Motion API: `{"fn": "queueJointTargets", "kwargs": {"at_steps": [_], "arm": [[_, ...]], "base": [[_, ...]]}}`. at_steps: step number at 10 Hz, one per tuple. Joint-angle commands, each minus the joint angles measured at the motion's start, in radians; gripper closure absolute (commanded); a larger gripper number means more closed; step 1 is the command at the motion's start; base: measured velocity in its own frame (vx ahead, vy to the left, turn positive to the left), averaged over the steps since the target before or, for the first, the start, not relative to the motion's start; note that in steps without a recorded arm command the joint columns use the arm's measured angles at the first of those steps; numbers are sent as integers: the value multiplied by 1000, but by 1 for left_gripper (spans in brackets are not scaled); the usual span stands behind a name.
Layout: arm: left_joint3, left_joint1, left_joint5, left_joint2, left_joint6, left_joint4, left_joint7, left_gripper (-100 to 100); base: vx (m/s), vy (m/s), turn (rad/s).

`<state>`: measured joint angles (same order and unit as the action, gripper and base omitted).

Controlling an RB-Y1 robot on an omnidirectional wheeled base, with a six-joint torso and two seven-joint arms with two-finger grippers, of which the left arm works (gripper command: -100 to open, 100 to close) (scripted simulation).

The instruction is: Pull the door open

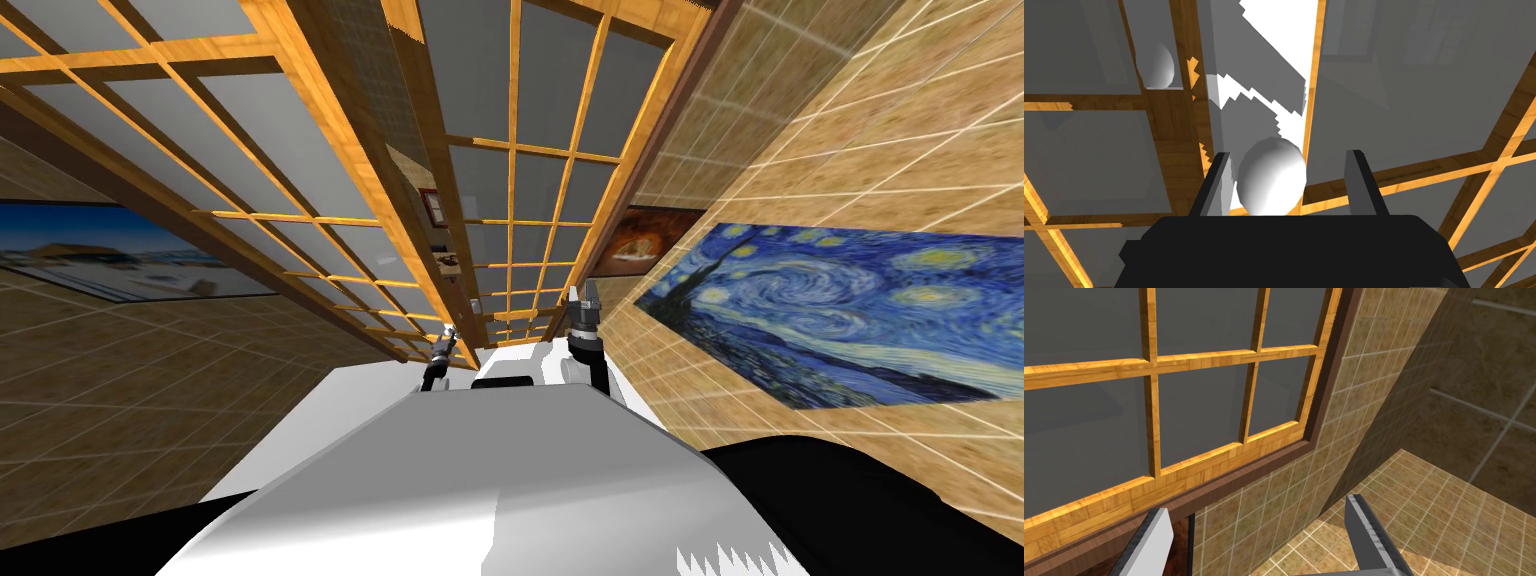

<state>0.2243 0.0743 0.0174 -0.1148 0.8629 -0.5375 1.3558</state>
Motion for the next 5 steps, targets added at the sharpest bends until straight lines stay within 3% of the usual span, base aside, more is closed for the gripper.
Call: {"fn": "queueJointTargets", "kwargs": {"at_steps": [1, 4, 5], "arm": [[13, 8, -7, -13, 0, 50, 3, 100], [15, -8, -16, -22, 0, 66, -29, 100], [15, -8, -16, -22, 0, -7, -29, 100]], "base": [[-16, 7, -6], [-60, -5, 8], [-60, -4, 40]]}}
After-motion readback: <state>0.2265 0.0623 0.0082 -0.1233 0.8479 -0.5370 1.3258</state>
